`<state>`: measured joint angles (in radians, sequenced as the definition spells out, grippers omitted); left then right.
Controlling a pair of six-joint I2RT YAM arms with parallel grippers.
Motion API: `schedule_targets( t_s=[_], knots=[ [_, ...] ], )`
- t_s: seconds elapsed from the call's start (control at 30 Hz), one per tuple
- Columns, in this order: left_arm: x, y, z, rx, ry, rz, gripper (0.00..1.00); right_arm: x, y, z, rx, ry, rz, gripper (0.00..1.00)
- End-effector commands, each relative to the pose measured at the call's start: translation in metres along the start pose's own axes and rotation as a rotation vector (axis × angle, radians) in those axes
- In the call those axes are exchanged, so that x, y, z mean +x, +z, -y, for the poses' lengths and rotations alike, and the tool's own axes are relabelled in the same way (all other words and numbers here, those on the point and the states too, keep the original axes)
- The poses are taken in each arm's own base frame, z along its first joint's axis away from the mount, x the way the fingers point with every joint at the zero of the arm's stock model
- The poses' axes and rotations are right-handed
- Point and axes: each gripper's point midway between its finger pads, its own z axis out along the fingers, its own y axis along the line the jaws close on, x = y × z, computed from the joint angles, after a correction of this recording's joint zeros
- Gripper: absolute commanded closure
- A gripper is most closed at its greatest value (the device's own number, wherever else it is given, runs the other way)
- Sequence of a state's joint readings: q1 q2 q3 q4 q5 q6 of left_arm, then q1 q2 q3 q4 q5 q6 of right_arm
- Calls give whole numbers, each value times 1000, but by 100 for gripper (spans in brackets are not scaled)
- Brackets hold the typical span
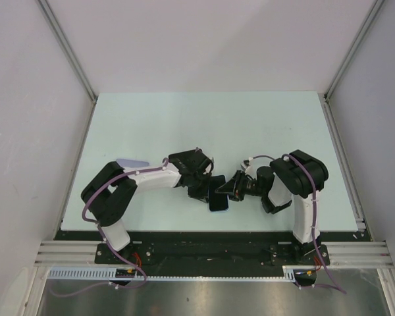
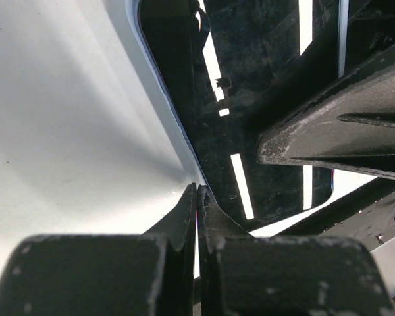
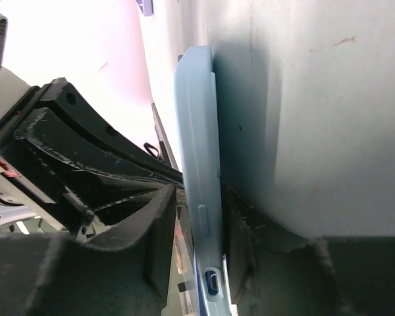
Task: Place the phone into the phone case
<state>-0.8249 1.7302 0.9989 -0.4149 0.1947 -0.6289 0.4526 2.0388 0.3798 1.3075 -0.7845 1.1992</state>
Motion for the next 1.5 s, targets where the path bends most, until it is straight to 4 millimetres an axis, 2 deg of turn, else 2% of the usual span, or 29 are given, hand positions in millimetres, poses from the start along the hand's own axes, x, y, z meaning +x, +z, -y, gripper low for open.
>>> schedule_targets(
  t_s=[0.0, 0.07, 0.1, 0.17, 0.23, 0.27, 0.33, 0.37, 0.4, 0.47, 0.5, 0.53, 0.6, 0.83, 1.07, 1.13, 1.33, 1.47],
  knots=[
    [-21, -10, 32, 83, 22, 57, 100, 4, 2, -12, -77, -46, -5, 71],
    [-26, -16, 26, 64, 29, 77, 100, 3, 0, -16, -103, -37, -10, 81],
    [-26, -19, 23, 58, 31, 81, 100, 2, -1, -19, -113, -40, -10, 92],
    [-36, -35, 18, 75, 33, 126, 97, 3, -4, -25, -134, -57, -22, 99],
    [-40, -48, 12, 87, 27, 158, 89, 1, -9, -30, -148, -76, -24, 100],
    [-49, -57, 2, 91, 2, 187, 86, 1, -11, -31, -150, -79, -25, 100],
    [-55, -84, 5, 178, 5, 245, 75, -1, -16, -42, -179, -111, -29, 100],
    [-65, -97, -3, 211, -24, 286, 70, -1, -18, -48, -195, -127, -30, 100],
    [-69, -113, -3, 258, -22, 346, 57, -1, -20, -56, -216, -145, -32, 100],
    [-80, -137, -3, 361, -40, 420, 48, 1, -24, -68, -248, -177, -51, 100],
    [-77, -140, -6, 379, -49, 428, 41, 1, -26, -78, -271, -199, -53, 100],
    [-77, -151, -2, 413, -41, 455, 38, 4, -29, -83, -284, -202, -68, 100],
    [-75, -158, 4, 478, -41, 449, 34, 6, -32, -94, -309, -222, -76, 100],
    [-63, -167, 27, 708, -32, 433, 29, 16, -53, -152, -424, -296, -89, 100],
    [-56, -187, 44, 851, 74, 512, 26, 27, -67, -194, -511, -314, -85, 100],
    [-57, -192, 47, 880, 81, 529, 26, 33, -66, -202, -530, -316, -94, 100],
    [-57, -185, 48, 913, 46, 505, 30, 43, -61, -214, -561, -320, -125, 99],
    [-53, -177, 46, 925, 18, 473, 40, 47, -60, -222, -580, -322, -126, 99]
  ],
)
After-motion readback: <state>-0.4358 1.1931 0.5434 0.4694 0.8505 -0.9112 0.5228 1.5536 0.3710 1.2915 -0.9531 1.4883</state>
